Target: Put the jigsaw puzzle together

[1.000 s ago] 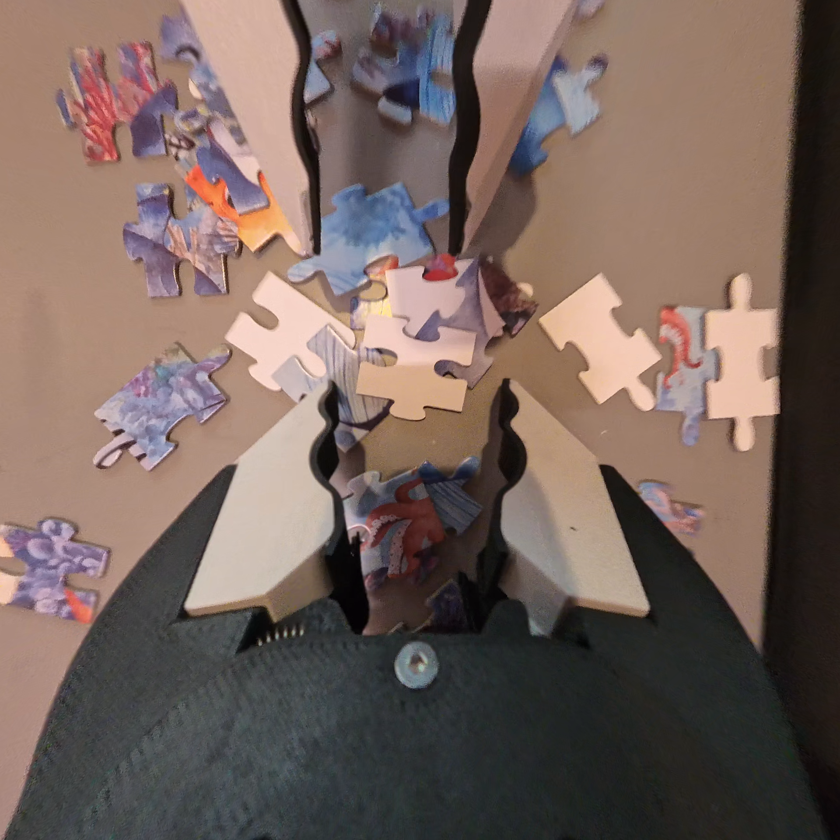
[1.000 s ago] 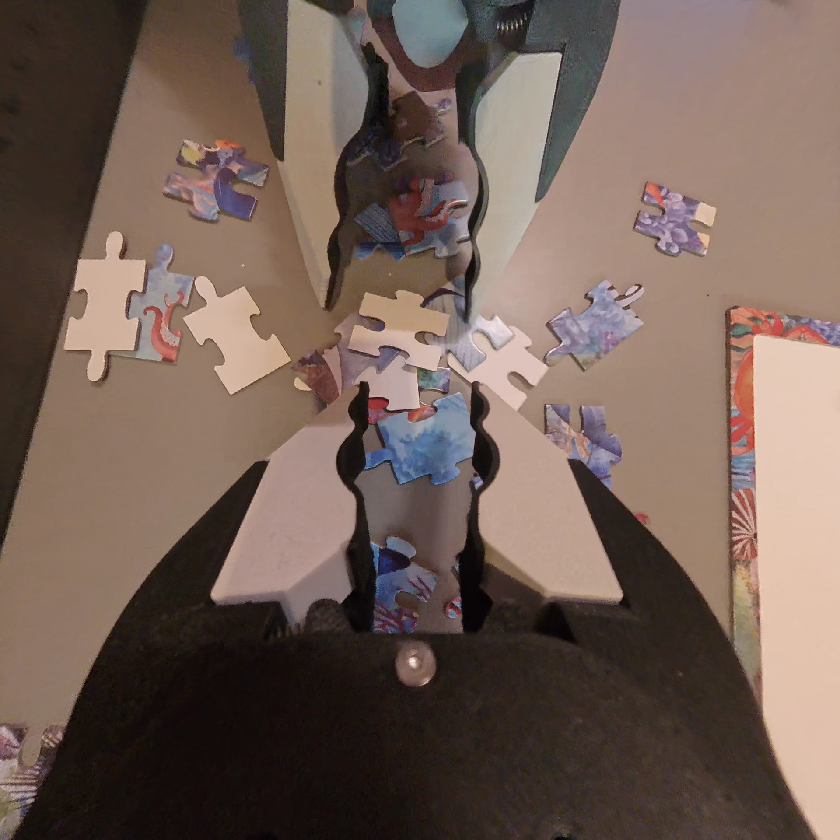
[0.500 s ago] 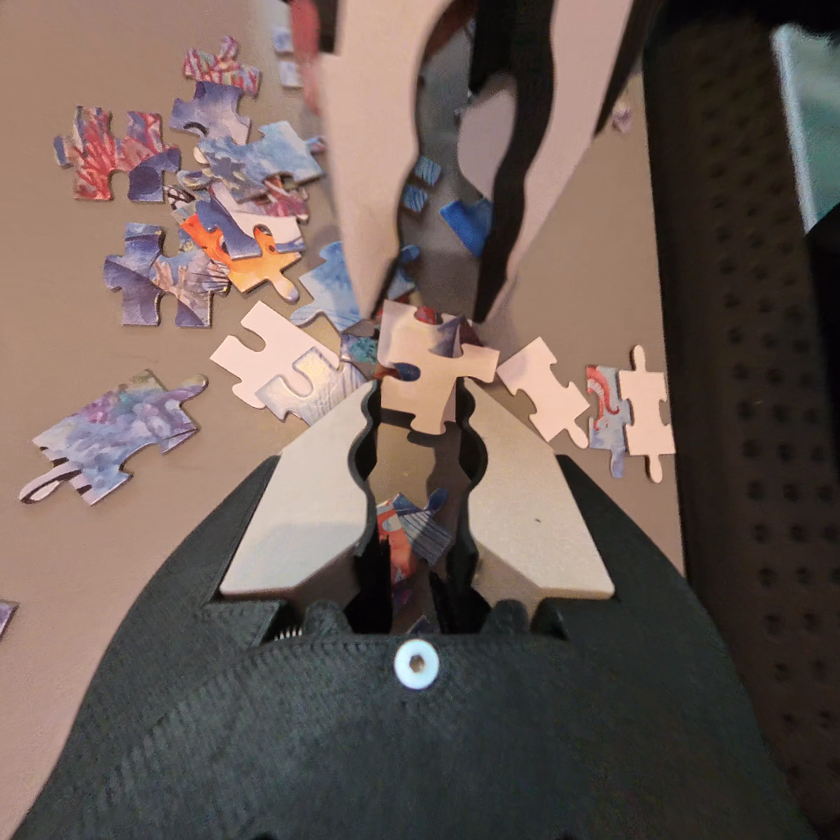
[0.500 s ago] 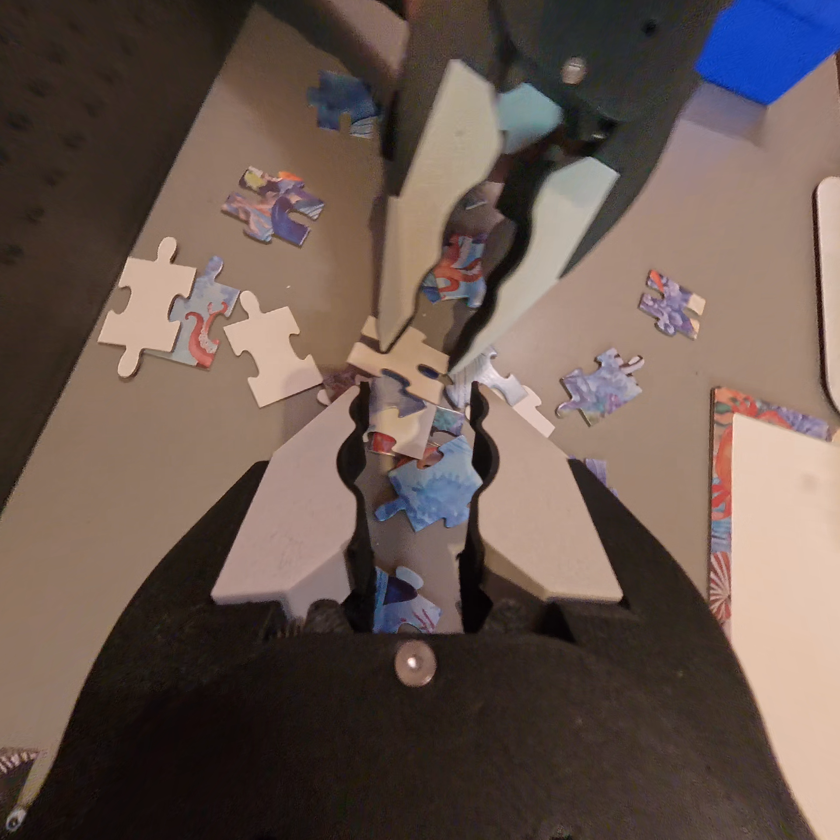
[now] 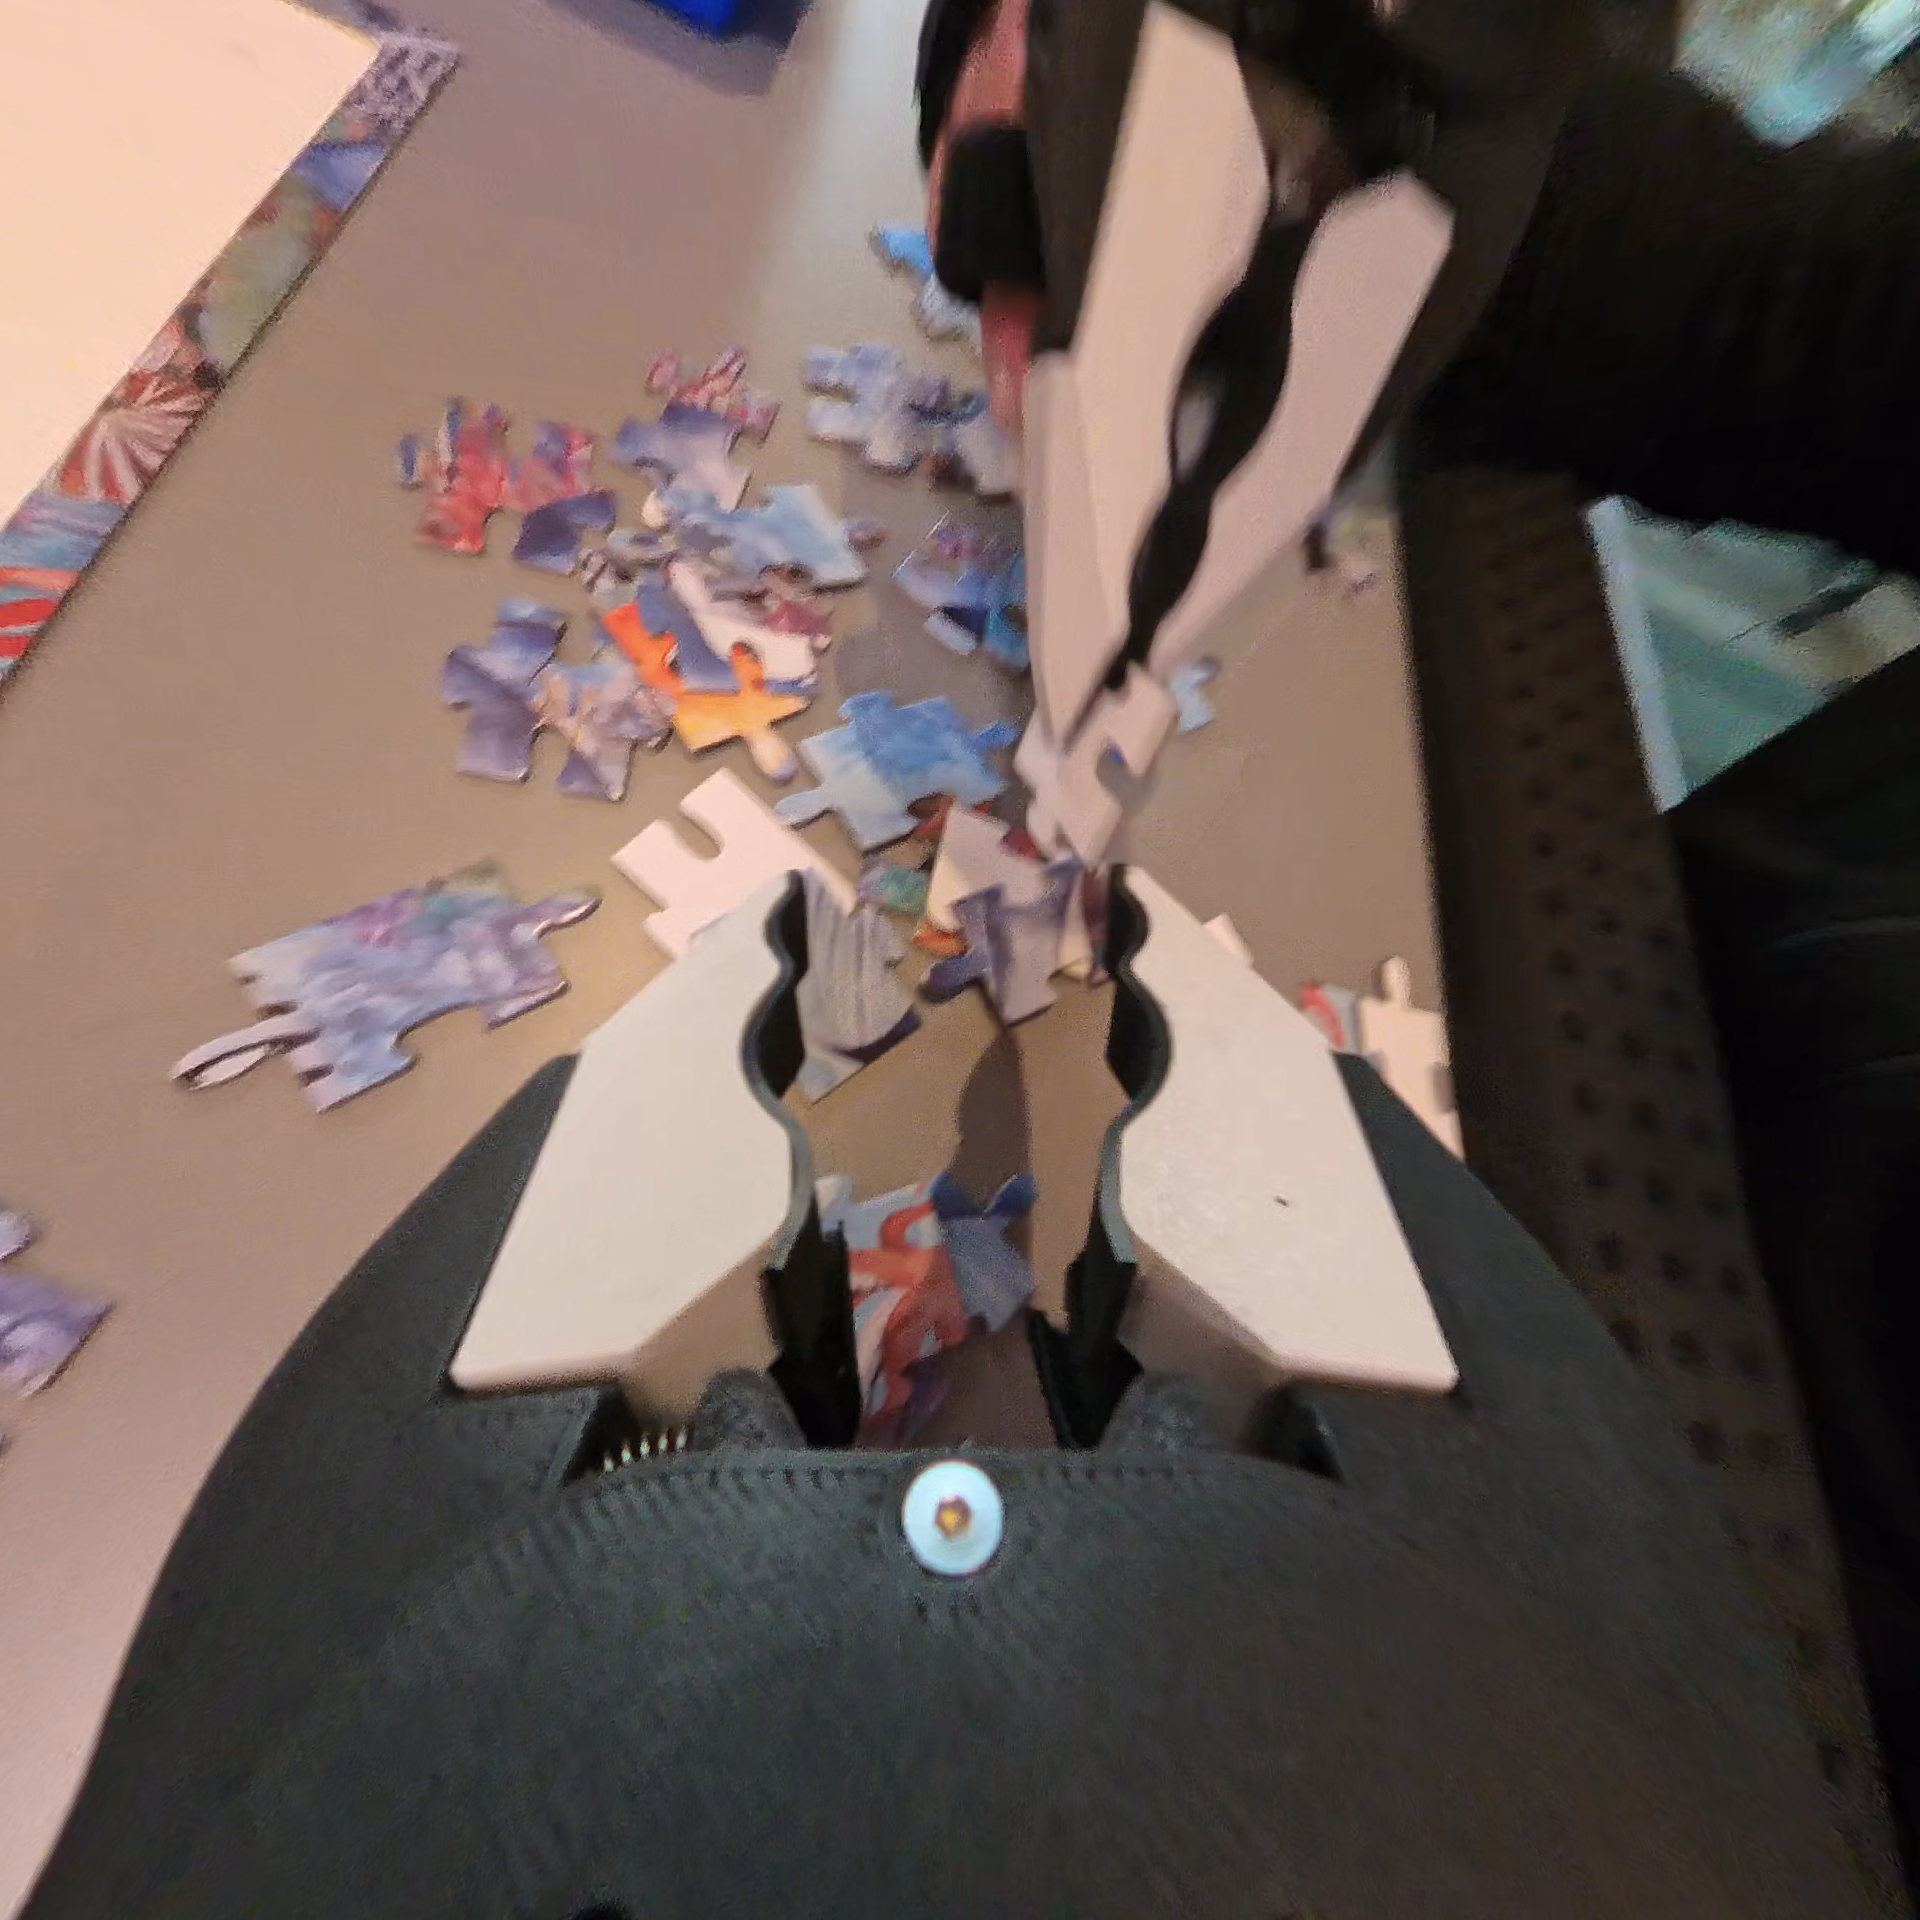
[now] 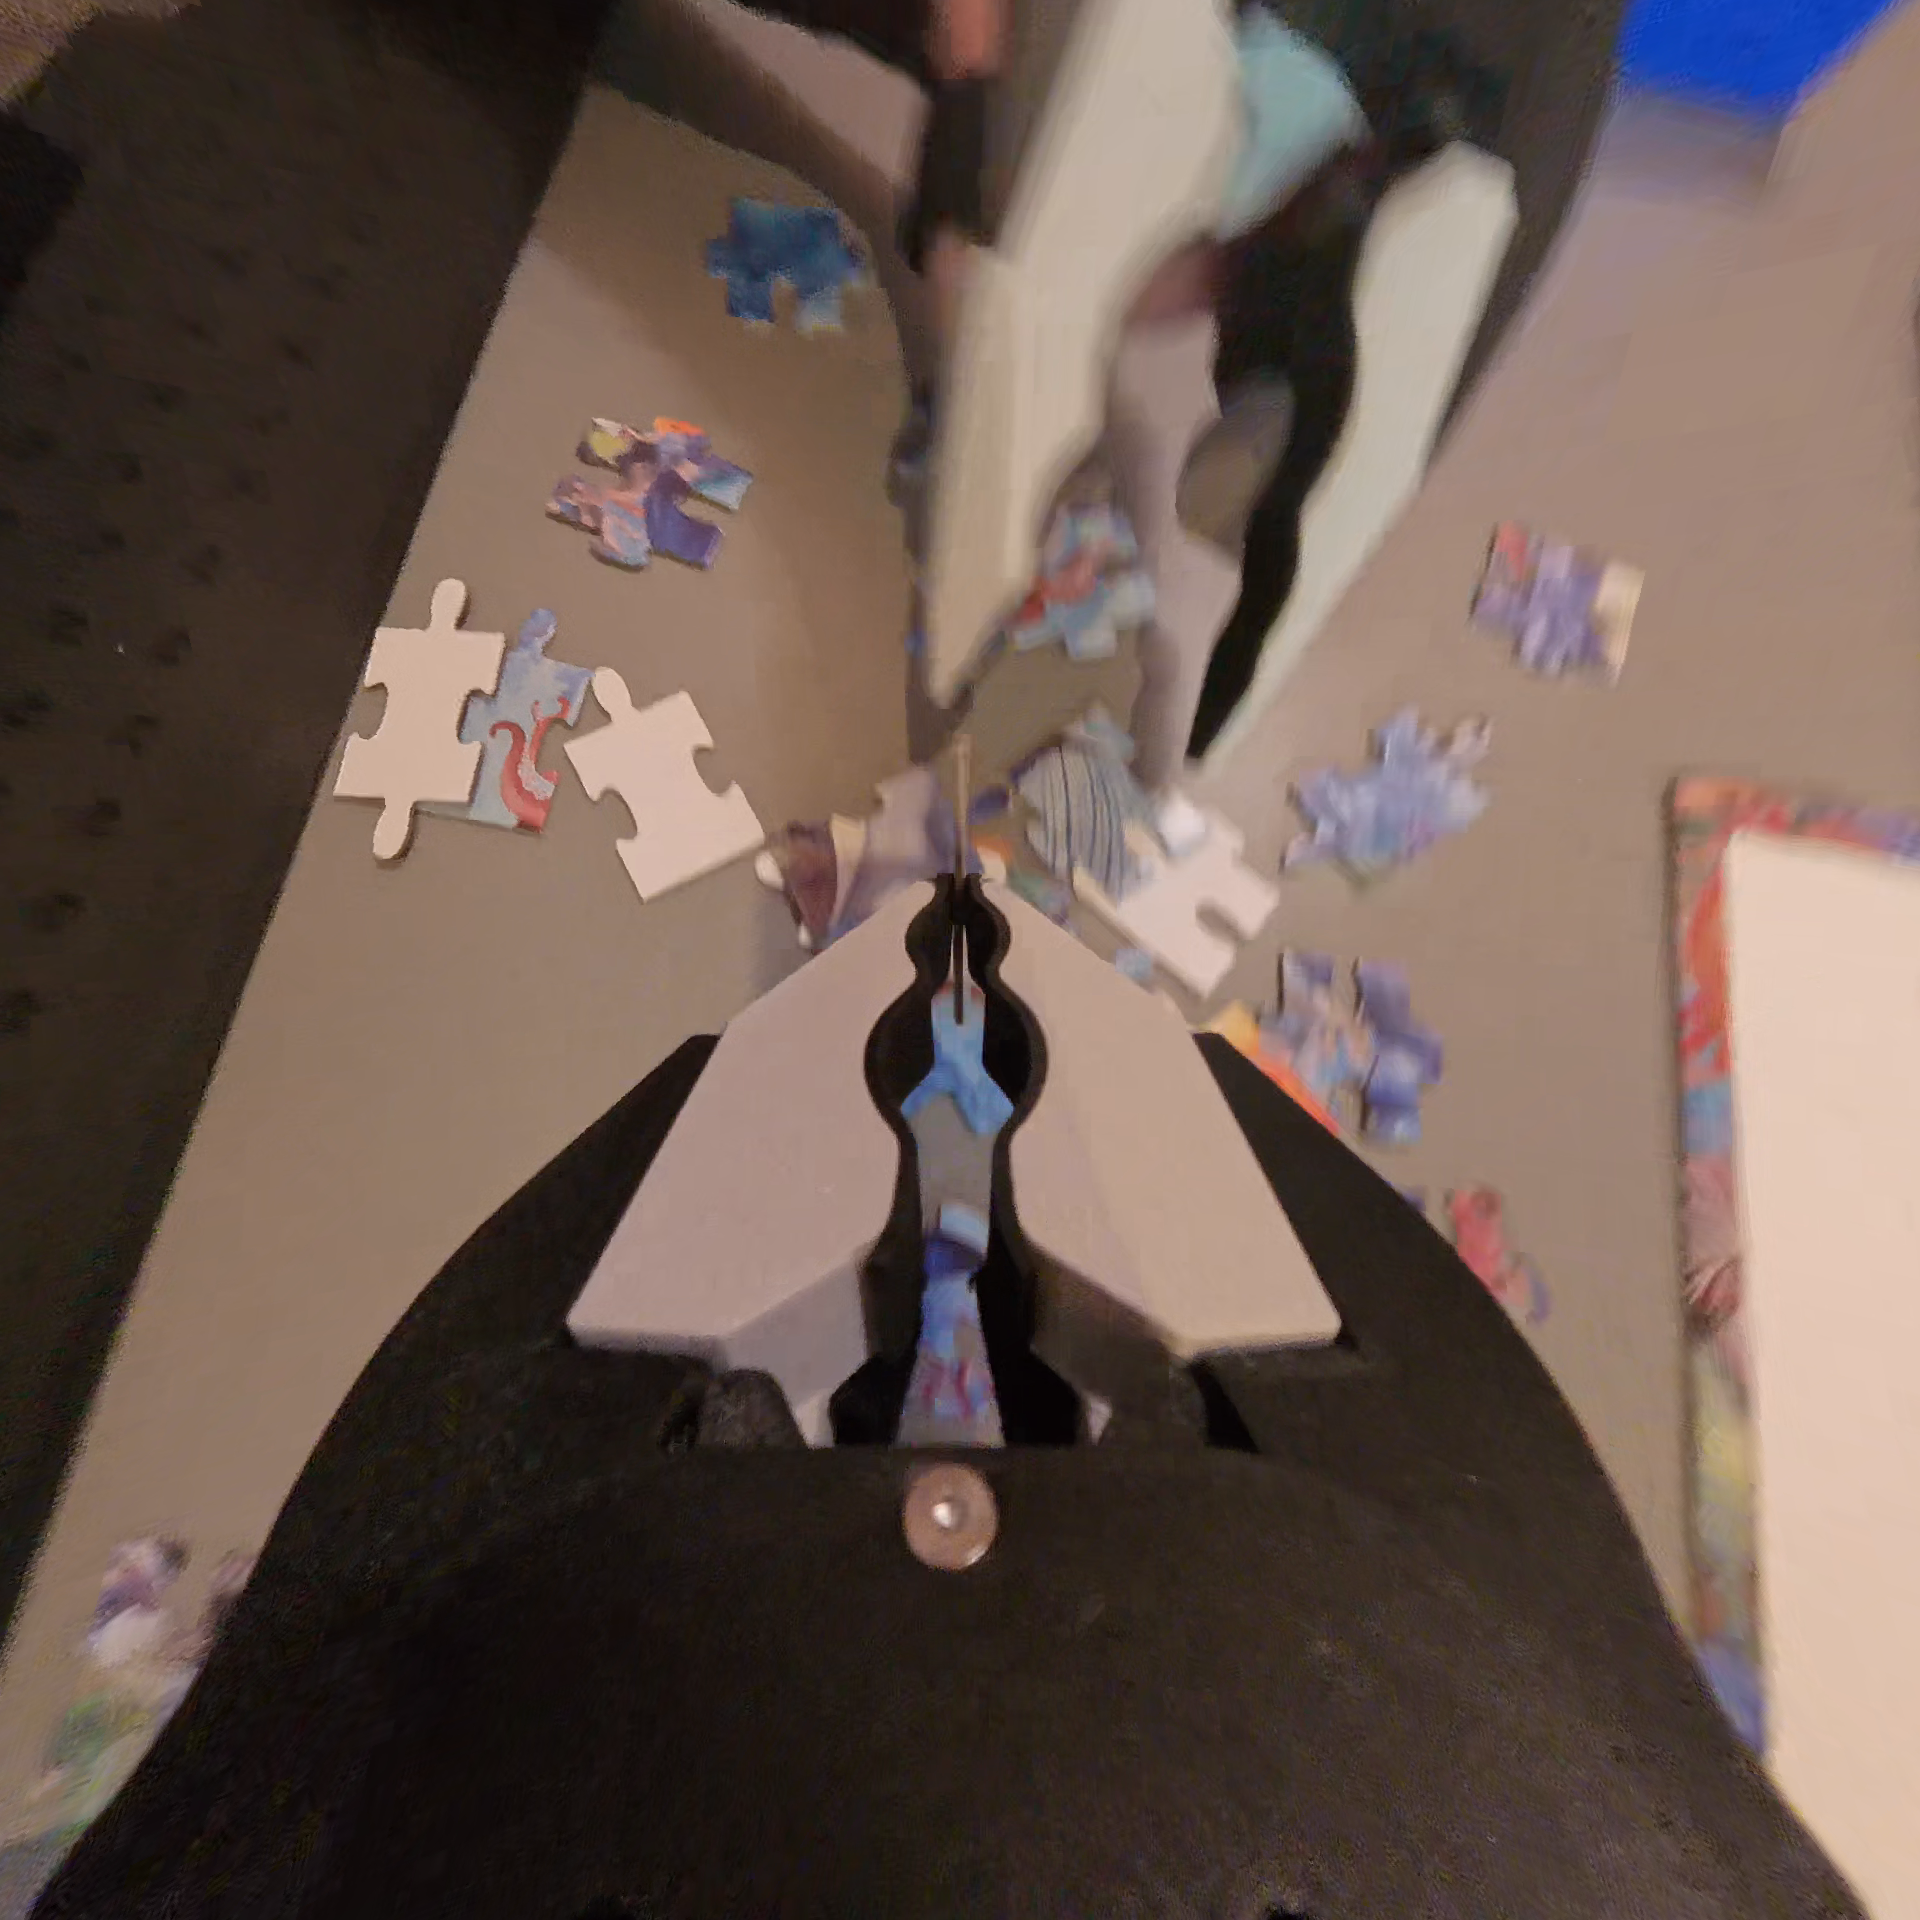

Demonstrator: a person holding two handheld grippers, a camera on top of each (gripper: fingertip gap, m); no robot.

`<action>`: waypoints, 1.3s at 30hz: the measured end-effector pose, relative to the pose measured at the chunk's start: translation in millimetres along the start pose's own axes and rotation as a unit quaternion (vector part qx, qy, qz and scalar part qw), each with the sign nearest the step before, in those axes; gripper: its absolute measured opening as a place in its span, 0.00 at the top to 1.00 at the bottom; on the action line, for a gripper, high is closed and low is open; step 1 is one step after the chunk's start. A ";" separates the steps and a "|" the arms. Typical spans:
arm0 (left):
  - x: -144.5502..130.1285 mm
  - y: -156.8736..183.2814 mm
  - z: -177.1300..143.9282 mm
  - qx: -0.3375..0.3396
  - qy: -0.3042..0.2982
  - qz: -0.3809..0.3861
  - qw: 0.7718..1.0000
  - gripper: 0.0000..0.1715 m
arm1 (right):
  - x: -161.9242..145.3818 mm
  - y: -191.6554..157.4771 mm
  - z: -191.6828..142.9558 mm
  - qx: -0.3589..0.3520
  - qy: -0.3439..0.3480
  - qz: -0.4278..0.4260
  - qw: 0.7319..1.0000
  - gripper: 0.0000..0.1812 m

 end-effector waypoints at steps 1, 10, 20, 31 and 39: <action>-4.6 -6.0 1.3 0.031 -0.017 0.008 0.999 0.63 | -11.1 3.9 -4.1 0.011 -0.009 0.041 0.999 1.00; -20.7 -35.1 20.2 0.192 -0.093 0.083 0.974 0.72 | -80.5 26.0 -17.8 0.021 -0.053 0.267 0.962 0.71; -28.6 -42.2 -2.0 0.205 -0.122 0.095 0.966 0.77 | -56.5 21.6 -7.2 -0.013 -0.060 0.128 0.990 0.80; -12.0 -39.7 19.9 0.236 -0.114 0.117 0.958 0.66 | -49.9 25.1 -2.2 -0.034 -0.046 0.109 0.992 0.82; -9.0 -35.4 31.4 0.220 -0.100 0.093 0.966 0.82 | -46.6 27.2 -5.1 -0.042 -0.035 0.105 0.993 0.84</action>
Point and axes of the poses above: each gripper's, where its closed fingertips meet, z out along the fingers, x out of its top, y = z × x across the jaws, the point moved 3 cm from there along -z, back along the fingers, and after that the axes turned 15 degrees about -z, right-handed, at the moved point
